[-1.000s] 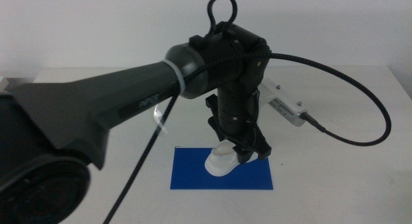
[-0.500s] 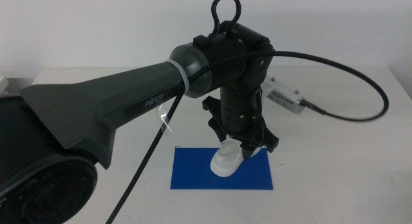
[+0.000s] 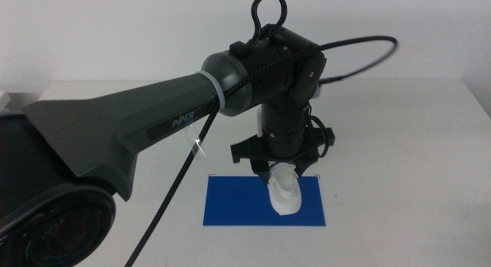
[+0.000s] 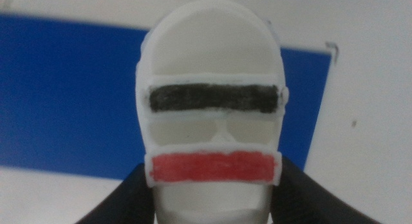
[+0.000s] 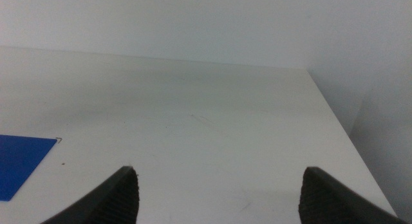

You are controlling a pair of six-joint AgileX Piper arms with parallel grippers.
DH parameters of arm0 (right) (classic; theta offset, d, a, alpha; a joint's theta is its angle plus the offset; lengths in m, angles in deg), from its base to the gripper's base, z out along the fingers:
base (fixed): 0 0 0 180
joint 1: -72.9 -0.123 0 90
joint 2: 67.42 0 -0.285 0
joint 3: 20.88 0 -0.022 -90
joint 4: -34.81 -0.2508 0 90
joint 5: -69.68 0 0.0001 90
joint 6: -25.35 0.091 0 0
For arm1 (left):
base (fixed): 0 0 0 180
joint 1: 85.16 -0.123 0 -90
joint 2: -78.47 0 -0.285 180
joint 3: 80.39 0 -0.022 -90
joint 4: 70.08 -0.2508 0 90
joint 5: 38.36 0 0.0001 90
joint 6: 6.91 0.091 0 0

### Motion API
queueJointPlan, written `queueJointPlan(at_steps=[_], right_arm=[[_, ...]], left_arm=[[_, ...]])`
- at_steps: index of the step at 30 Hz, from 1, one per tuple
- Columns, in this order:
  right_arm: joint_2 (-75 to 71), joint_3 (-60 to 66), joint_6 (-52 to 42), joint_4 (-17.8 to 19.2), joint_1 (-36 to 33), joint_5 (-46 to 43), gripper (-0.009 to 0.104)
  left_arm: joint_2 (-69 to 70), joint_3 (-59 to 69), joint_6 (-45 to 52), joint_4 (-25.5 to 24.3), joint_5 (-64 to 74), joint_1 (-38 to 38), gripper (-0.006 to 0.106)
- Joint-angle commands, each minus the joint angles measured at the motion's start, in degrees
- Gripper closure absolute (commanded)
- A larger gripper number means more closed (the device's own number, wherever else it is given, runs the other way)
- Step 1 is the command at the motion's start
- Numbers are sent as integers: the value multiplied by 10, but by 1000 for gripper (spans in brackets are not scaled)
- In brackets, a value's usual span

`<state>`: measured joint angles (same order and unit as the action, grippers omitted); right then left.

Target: Use one arm to grab the shoe from the table and place it on the mat.

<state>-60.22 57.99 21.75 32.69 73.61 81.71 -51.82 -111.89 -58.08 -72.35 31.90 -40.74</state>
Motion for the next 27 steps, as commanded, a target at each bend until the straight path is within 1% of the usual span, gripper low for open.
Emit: queueJointPlan(at_steps=[1, 5, 9, 12, 14, 17, 21, 27], right_arm=[[-15, 3, -5, 5, 1, -44, 31], [-15, 3, -5, 5, 1, -44, 31], [-15, 3, -5, 5, 1, -44, 31], [-15, 3, -5, 5, 1, -44, 31], [-15, 3, -5, 5, 1, -44, 31], [-15, 3, -5, 5, 1, -44, 31], [-15, 3, -5, 5, 1, -44, 31], [-15, 3, -5, 5, 1, -44, 31]], left_arm=[[37, -19, -113, 2, 44, 0, 102], [37, -19, -288, -2, 47, 0, 102], [37, -19, -393, -40, 47, 0, 102], [37, -19, -479, -53, 47, 0, 102], [37, -19, -558, -62, 47, 0, 102], [37, -19, -700, -70, 47, 0, 102], [37, -19, -703, -74, 47, 0, 102], [37, -19, -703, -96, 47, -1, 102]])
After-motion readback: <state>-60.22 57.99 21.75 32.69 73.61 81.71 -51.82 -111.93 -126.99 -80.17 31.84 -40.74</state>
